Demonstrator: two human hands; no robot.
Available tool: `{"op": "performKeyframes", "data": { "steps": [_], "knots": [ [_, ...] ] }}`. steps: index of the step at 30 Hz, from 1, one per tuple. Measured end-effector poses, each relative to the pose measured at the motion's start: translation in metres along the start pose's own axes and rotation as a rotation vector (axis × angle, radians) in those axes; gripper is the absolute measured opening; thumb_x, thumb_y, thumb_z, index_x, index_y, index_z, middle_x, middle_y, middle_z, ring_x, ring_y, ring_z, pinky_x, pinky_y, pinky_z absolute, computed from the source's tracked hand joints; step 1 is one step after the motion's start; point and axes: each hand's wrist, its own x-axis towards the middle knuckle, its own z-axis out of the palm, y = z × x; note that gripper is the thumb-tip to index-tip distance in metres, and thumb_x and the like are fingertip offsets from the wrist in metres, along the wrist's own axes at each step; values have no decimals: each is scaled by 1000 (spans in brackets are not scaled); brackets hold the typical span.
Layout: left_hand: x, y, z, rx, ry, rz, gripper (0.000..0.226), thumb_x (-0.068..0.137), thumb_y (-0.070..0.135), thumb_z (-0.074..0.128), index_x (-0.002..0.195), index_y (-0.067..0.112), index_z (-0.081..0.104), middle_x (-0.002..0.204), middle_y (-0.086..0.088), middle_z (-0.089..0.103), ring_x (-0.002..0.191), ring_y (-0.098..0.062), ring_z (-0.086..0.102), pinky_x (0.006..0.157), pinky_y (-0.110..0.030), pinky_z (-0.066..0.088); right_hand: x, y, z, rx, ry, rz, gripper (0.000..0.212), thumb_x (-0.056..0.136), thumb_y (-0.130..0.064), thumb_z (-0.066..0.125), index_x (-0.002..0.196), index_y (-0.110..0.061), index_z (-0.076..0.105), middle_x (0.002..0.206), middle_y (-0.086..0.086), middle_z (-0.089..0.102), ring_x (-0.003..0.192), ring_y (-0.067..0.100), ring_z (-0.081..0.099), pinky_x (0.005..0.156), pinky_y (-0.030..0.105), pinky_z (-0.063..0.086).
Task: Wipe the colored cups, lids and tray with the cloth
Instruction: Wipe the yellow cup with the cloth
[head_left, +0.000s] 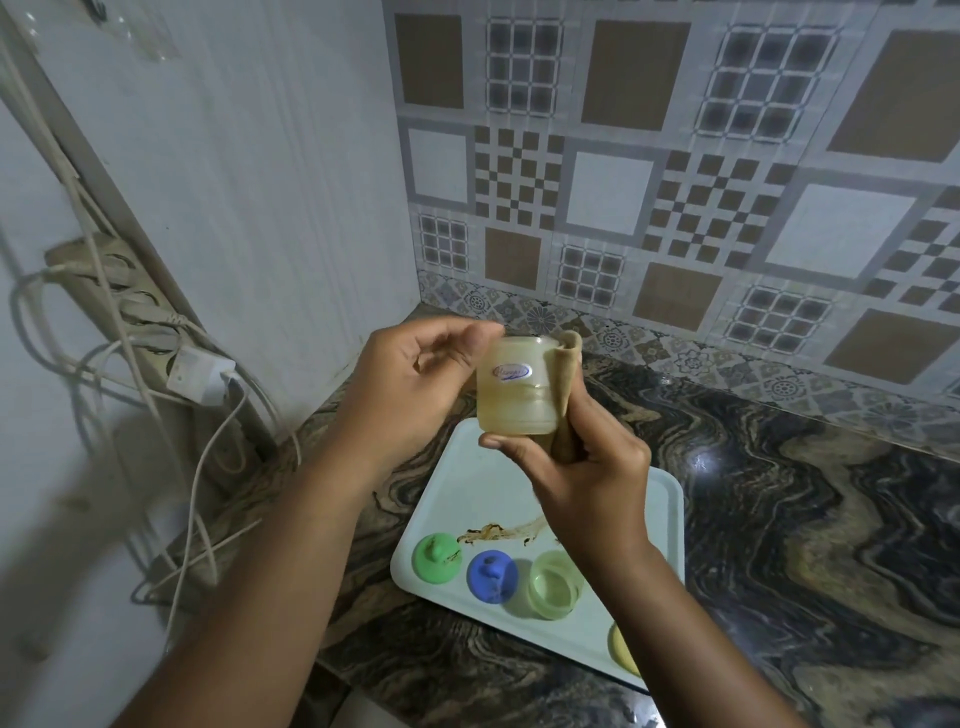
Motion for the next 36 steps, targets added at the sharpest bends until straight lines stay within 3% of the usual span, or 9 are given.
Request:
{"op": "performKeyframes", "data": {
  "steps": [3,10,13,18,24,28,32,34,36],
  "knots": [
    [3,-6,-3,-111,-24,-58,14,79,34,70,91,31,77,97,2,77,96,-18,72,92,-53,56,5,0,-3,35,-14,27,83,71,-40,87,134,8,58,85,-10,67,66,0,51,66,11,43],
    [6,-8,8,117,57,42,5,80,37,77,82,35,72,81,16,72,78,-9,68,73,-34,58,2,4,7,-158,-4,-112,90,68,-24,92,136,17,49,101,28,71,91,39,68,86,23,51],
    [4,-3,8,59,55,41,12,86,36,70,94,30,75,93,14,76,88,-5,70,81,-29,58,5,2,3,-128,37,-111,89,66,-23,94,134,16,52,93,23,73,82,24,66,81,21,52],
    [6,-6,0,-122,17,-42,15,82,33,69,93,29,78,99,3,77,97,-18,71,90,-52,57,8,2,1,-70,43,-127,88,67,-24,92,135,15,52,81,18,67,86,-8,45,76,14,48],
    [5,-5,11,152,93,105,1,85,34,74,86,34,75,85,9,73,80,-20,67,74,-44,56,-2,4,11,-204,31,-156,90,68,-24,93,136,15,50,97,30,70,84,44,67,79,28,53],
    [2,-5,5,34,26,45,18,85,44,69,97,34,77,91,-14,73,85,-24,67,82,-38,57,4,4,4,-136,39,-159,90,66,-26,94,135,14,52,78,20,63,73,21,54,77,23,50],
    [3,-10,-6,-106,-1,-46,18,77,42,72,91,33,79,94,-4,77,95,-30,69,88,-49,58,5,4,-7,178,-136,70,74,89,-44,73,146,-5,48,121,7,71,103,-2,62,87,22,52],
    [4,-12,-9,-123,4,-60,15,76,39,71,87,35,79,95,1,77,95,-27,70,83,-39,60,5,3,-14,380,-205,211,46,103,-30,55,140,-4,56,97,1,73,87,5,65,76,25,54],
    [5,-12,-12,-132,-17,-71,14,78,36,69,88,36,79,97,3,77,94,-21,70,77,-31,58,8,-3,-20,475,-200,278,31,108,-12,42,116,8,65,60,5,44,57,10,45,55,20,42]
  ]
}}
